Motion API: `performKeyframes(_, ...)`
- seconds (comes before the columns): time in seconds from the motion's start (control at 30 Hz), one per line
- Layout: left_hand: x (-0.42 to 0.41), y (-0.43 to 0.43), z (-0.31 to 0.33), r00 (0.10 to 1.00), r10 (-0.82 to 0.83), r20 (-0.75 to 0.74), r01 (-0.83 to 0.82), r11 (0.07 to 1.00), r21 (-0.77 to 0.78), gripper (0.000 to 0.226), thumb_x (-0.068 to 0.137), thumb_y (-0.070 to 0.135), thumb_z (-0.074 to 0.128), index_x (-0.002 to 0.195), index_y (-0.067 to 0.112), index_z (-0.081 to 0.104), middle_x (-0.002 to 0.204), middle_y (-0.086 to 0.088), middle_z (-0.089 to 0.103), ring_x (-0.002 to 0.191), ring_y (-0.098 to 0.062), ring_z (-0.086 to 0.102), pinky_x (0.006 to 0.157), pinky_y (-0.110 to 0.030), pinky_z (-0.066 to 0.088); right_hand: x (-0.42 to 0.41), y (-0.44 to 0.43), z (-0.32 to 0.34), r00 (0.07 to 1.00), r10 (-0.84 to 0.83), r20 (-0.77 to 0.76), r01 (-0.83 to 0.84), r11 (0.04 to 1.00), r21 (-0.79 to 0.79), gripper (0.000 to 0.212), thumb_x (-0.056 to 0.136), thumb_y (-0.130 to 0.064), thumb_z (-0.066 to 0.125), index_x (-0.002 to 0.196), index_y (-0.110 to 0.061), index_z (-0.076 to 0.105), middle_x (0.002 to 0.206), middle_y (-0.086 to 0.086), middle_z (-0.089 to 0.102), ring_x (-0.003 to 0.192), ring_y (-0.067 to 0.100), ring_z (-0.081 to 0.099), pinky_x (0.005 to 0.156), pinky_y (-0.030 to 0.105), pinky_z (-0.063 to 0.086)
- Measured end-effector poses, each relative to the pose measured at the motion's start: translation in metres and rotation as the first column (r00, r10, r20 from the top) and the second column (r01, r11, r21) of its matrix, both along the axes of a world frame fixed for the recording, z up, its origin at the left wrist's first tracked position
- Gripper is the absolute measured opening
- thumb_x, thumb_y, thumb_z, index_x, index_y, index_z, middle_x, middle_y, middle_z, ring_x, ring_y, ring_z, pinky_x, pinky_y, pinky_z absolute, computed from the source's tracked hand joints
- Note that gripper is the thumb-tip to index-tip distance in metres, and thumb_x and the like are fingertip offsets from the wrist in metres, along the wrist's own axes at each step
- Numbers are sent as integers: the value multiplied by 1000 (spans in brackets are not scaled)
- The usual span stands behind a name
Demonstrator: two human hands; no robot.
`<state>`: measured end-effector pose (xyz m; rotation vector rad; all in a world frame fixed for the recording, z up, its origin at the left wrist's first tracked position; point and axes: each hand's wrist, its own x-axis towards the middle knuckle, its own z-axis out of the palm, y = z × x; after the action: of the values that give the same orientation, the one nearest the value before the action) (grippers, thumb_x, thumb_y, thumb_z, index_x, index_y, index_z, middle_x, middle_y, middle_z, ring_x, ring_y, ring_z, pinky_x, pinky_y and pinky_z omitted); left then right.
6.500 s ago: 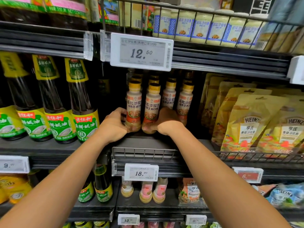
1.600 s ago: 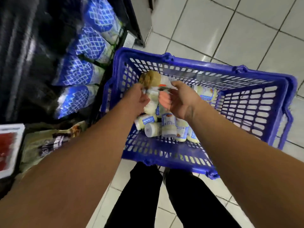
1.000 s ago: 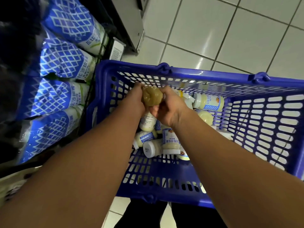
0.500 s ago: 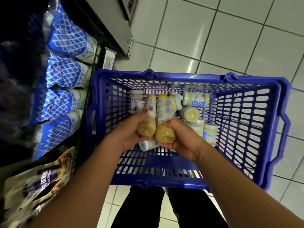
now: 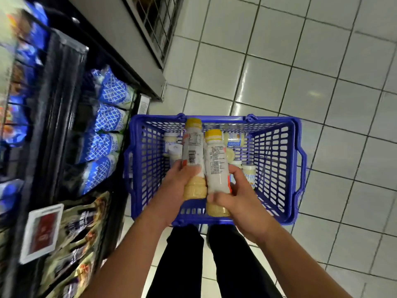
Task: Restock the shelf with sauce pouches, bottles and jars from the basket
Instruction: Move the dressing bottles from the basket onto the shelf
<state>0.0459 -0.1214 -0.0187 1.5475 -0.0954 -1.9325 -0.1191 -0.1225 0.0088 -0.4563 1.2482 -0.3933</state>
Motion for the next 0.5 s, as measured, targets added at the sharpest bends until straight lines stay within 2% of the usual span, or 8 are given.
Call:
performKeyframes(0.07,-6,-5,33,999,33,17,-32,999,-25,50,77,38,71,120,15,64,105,-8,76,91,-21,74,67,-32,59,-3,-3,33,999,7,-38,-10,996,-89,62,65,-6,75,118,-28,53,90,-5,75,80,8,67,68,24,54)
performKeyframes(0.17,-15,-11,90,997,55,53,-53,998,-28,64,72,46,63,124,9,63,89,-6,76,74,-17,73,60,-28,58,-9,-11,90,997,-8,-76,-7,981,-193,56,79,9,72,119,-26,53,97,-3,76,85,10,72,68,20,55)
performKeyframes(0.23,-19,-12,132,995,66,78,-62,997,-43,48,76,45,61,111,15,72,88,-5,76,72,-16,73,61,-28,59,-13,-15,133,995,-38,-90,15,970,-243,51,84,5,71,119,-27,53,104,3,74,93,17,72,72,26,58)
performKeyframes(0.27,-21,-12,154,994,62,89,-57,997,-55,36,83,43,58,100,18,78,86,-4,77,71,-16,73,61,-28,60,-14,-17,155,995,-53,-87,28,965,-262,47,86,1,70,119,-28,54,108,6,72,97,21,72,75,30,60)
performKeyframes(0.3,-24,-12,175,994,50,101,-42,996,-75,33,91,39,53,88,21,81,83,-3,77,69,-15,73,60,-28,60,-16,-18,175,995,-64,-81,39,959,-281,42,89,-3,68,118,-29,54,111,7,71,97,23,71,76,33,60)
performKeyframes(0.37,-28,-9,216,991,39,128,-25,993,-113,46,100,35,45,75,27,82,75,-1,76,63,-13,71,60,-29,60,-21,-18,215,996,-74,-57,52,946,-320,32,92,-8,62,114,-31,57,104,1,73,89,18,73,70,31,60)
performKeyframes(0.5,-38,1,297,980,132,147,-103,976,-193,38,88,43,52,71,26,81,71,-1,74,60,-13,70,59,-30,58,-30,-18,290,998,-56,35,65,924,-377,26,96,-3,51,117,-19,57,80,-11,75,68,2,70,53,18,53)
